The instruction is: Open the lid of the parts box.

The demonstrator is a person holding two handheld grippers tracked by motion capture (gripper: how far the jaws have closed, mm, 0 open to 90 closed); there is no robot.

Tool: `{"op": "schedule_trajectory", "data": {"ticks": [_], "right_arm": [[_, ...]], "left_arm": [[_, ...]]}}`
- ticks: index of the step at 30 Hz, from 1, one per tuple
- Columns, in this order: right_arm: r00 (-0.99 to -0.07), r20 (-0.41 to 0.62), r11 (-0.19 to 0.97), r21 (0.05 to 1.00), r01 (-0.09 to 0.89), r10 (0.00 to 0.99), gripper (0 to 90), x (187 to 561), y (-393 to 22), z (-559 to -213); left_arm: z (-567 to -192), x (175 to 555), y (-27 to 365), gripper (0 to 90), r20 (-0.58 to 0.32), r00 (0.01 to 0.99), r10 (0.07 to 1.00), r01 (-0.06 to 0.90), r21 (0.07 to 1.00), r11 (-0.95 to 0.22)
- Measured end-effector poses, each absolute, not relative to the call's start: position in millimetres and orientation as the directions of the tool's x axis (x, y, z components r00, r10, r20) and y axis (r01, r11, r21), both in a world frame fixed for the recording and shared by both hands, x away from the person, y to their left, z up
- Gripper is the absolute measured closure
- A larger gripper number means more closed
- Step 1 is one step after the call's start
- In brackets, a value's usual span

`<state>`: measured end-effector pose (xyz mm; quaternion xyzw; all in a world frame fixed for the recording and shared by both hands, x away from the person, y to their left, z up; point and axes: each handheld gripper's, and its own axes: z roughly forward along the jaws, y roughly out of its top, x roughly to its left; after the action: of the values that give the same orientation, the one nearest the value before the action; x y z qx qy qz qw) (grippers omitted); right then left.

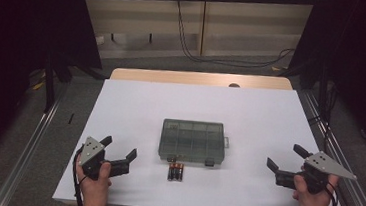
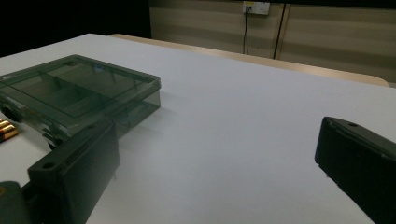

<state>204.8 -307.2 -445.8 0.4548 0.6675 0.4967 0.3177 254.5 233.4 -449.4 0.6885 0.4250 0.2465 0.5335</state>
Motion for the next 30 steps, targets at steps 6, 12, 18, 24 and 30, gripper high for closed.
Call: {"op": "schedule_trajectory", "data": {"ticks": [6, 12, 18, 24, 30], "right_arm": [[-0.403, 0.012, 0.111, 0.954, 0.279, 0.915, 0.8, 213, -290, -440], [-0.419, 0.019, 0.108, 0.955, 0.276, 0.908, 1.9, 222, -276, -434], [-0.442, 0.02, 0.11, 0.957, 0.267, 0.897, 3.1, 232, -262, -430], [-0.457, 0.04, 0.096, 0.958, 0.271, 0.889, 10.2, 239, -247, -428], [-0.457, 0.015, 0.105, 0.966, 0.237, 0.889, 29.7, 245, -229, -426]], "left_arm": [[-446, 258, 219, 1.8, -0.119, 0.557, 0.822, 0.333, 0.939, -0.09], [-444, 264, 206, 2.9, -0.127, 0.578, 0.806, 0.344, 0.934, -0.1], [-442, 269, 199, 4.6, -0.135, 0.582, 0.802, 0.351, 0.931, -0.099], [-441, 275, 192, 15.9, -0.133, 0.557, 0.82, 0.388, 0.915, -0.115], [-438, 277, 179, 40.9, -0.107, 0.528, 0.842, 0.382, 0.916, -0.123]]}}
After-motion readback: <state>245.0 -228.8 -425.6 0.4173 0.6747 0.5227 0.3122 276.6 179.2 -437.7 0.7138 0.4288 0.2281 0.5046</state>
